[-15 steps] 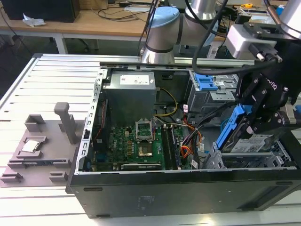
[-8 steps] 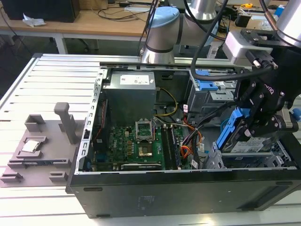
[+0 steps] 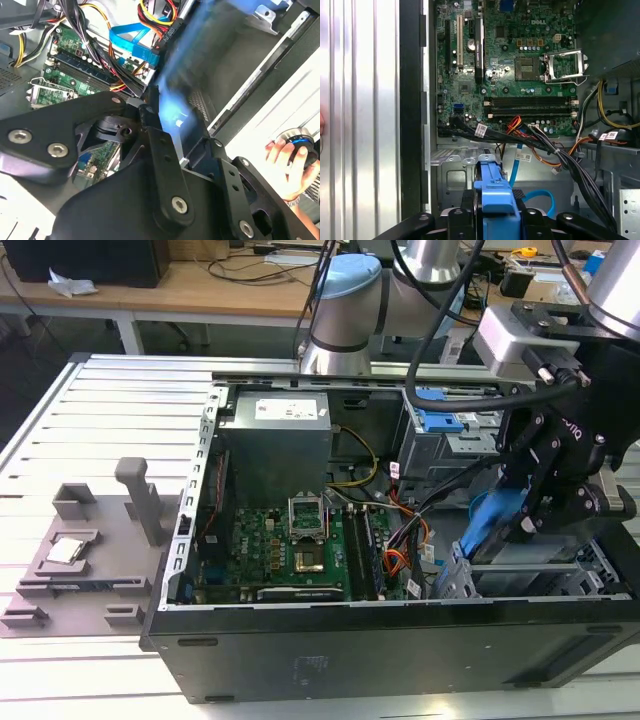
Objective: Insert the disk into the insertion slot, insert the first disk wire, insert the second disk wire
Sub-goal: 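Insert the disk into the insertion slot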
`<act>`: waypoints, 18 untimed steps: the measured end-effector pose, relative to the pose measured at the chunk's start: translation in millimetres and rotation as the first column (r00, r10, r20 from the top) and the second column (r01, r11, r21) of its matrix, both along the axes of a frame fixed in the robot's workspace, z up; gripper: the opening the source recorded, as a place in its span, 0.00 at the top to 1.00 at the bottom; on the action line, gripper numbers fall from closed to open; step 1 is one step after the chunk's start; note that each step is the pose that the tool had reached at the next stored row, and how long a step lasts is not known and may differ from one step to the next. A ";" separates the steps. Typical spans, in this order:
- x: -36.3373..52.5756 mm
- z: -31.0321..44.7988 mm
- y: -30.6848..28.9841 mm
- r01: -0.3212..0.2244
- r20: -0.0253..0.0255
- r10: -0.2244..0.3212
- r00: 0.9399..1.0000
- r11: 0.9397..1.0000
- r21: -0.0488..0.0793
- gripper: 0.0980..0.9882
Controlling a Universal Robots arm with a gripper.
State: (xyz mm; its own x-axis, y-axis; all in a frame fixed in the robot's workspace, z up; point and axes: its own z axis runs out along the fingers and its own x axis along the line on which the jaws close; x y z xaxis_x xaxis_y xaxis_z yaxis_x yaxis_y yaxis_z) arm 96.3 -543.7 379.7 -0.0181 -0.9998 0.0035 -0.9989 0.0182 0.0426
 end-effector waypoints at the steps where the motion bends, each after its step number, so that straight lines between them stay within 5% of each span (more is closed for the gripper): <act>1: 0.0 0.0 0.0 0.000 0.000 0.000 1.000 1.000 0.000 0.61; 7: 0.0 -0.1 0.0 0.000 0.000 0.000 1.000 1.000 0.000 0.63; 12: 0.0 -0.2 0.0 0.000 0.000 0.000 1.000 1.000 0.000 0.98; 18: 0.1 -0.3 0.0 0.000 0.000 0.000 1.000 1.000 0.000 0.99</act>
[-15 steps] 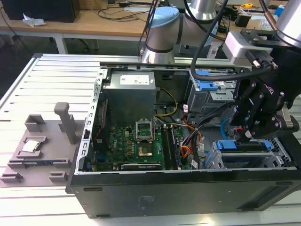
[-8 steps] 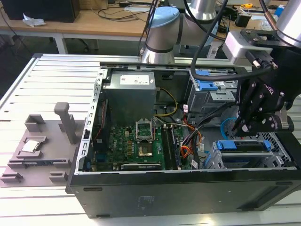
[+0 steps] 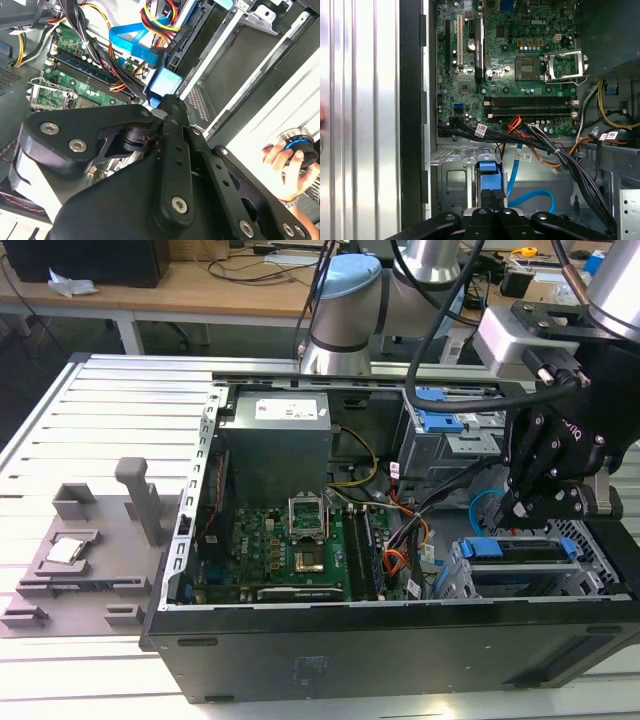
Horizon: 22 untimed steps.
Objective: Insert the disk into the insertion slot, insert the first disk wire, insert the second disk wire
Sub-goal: 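Insert the disk into the insertion slot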
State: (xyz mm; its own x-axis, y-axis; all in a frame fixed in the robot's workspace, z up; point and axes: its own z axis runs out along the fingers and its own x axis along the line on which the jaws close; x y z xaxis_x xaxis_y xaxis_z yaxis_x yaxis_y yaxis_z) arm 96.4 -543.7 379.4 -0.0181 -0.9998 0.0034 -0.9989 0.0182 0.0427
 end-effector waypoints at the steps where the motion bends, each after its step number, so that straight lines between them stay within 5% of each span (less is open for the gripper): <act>1: 0.6 -0.1 0.0 0.000 0.000 0.000 1.000 1.000 0.000 0.99; 9: 17.4 -2.8 0.5 0.000 -0.001 0.000 1.000 1.000 0.000 0.99; 15: 18.0 -19.4 0.4 0.000 -0.001 0.000 1.000 1.000 0.000 0.99; 22: 18.0 -20.0 0.4 0.000 -0.001 0.000 1.000 1.000 0.000 0.99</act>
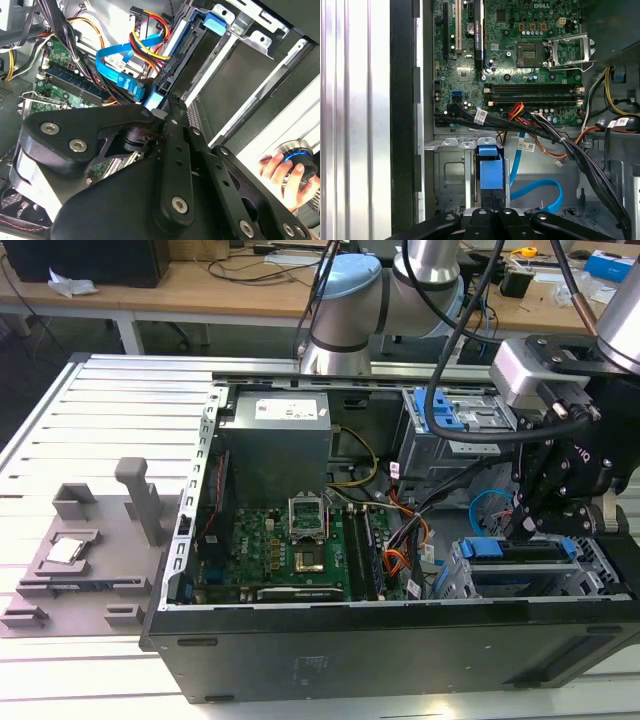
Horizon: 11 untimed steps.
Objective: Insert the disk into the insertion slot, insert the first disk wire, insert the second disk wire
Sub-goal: 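Insert the disk into the insertion slot, then insert the first disk wire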
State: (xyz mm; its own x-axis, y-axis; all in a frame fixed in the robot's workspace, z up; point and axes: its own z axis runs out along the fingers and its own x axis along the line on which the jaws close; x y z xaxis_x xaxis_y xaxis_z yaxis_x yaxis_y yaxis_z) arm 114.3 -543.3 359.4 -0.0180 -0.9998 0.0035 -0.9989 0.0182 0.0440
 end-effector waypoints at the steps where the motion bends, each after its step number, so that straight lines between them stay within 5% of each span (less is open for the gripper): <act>1: 0.0 0.0 0.0 0.000 0.000 0.000 1.000 1.000 0.000 0.99; 8: 0.0 -0.3 0.0 0.000 0.000 0.000 1.000 1.000 0.000 0.98; 11: 0.0 -0.4 0.0 0.000 0.000 0.000 1.000 1.000 0.000 0.78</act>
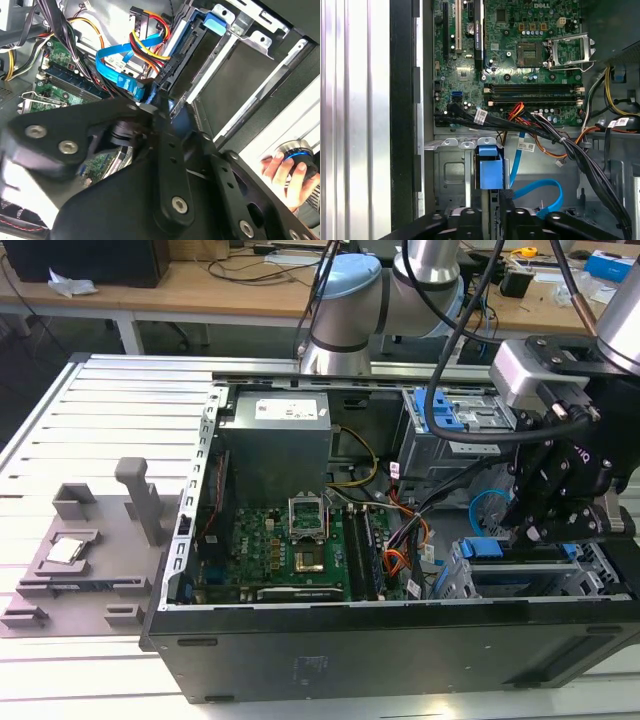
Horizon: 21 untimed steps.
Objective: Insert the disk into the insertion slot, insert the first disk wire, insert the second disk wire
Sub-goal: 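Insert the first disk wire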
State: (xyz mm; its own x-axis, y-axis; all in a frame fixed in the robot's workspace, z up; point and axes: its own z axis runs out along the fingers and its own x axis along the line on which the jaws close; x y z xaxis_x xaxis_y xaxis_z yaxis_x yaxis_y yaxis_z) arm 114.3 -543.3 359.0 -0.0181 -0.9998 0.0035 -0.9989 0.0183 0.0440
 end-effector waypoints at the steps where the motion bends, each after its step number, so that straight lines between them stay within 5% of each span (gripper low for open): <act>1: 0.0 0.0 0.0 0.000 0.000 0.000 1.000 1.000 0.000 0.78; 2: 0.0 -0.1 0.0 0.000 0.000 0.000 1.000 1.000 0.000 0.70; 9: 6.4 1.8 0.0 0.000 0.000 0.000 1.000 1.000 0.000 0.70; 16: 6.7 15.6 0.0 0.000 0.000 0.000 1.000 1.000 0.000 0.70; 21: 6.7 16.2 0.0 0.000 0.000 0.000 1.000 1.000 0.000 0.70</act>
